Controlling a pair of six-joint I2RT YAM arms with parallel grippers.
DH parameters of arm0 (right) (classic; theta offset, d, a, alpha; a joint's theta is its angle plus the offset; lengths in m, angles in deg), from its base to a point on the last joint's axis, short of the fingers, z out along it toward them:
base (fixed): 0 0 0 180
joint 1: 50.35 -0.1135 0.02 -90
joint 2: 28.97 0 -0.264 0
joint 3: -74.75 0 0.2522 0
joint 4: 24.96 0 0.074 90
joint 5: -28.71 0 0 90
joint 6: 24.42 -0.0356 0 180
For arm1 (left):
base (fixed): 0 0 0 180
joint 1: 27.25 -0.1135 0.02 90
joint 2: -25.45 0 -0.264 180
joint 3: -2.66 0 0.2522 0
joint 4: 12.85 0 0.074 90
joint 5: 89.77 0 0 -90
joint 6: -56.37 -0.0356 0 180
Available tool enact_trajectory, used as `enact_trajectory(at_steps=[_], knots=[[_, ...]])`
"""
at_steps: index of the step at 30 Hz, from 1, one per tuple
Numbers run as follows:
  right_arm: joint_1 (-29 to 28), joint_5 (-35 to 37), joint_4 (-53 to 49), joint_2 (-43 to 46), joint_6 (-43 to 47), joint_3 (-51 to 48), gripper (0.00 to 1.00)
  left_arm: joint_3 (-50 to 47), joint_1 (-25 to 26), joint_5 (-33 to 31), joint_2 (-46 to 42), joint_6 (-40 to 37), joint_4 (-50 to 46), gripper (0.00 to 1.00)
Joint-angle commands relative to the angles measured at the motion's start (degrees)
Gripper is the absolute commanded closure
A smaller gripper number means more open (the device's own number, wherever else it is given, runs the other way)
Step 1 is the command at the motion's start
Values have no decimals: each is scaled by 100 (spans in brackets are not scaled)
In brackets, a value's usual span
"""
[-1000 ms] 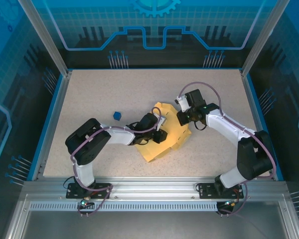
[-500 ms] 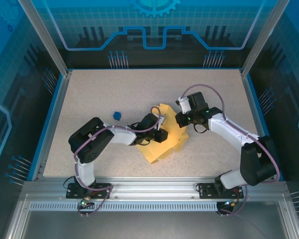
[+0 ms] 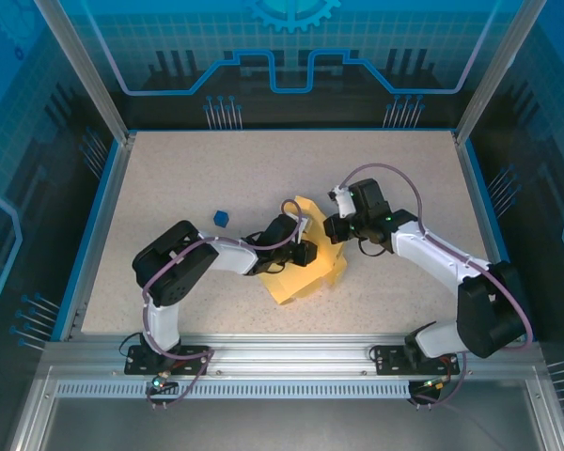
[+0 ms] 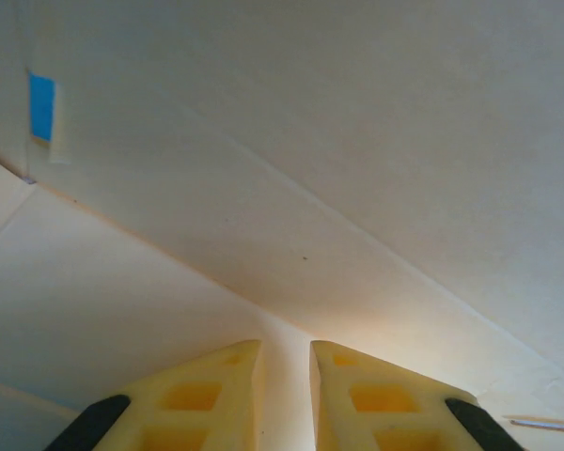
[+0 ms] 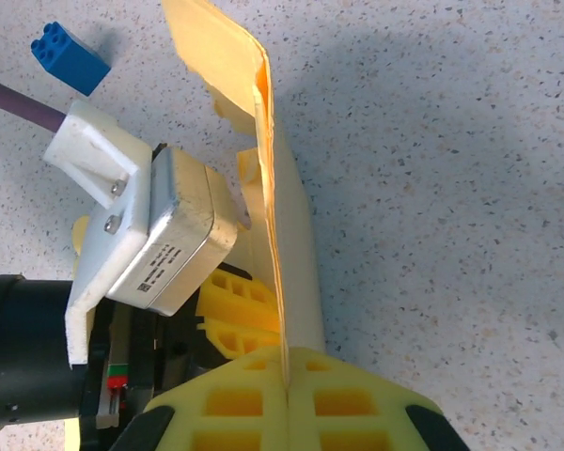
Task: Fold the paper box
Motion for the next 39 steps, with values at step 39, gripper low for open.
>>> enact_trajectory(at_steps=[39], knots=[[-1572,3895,471,212,3084,-73,100,-1568,-463,-724,-2214,174,267,52]])
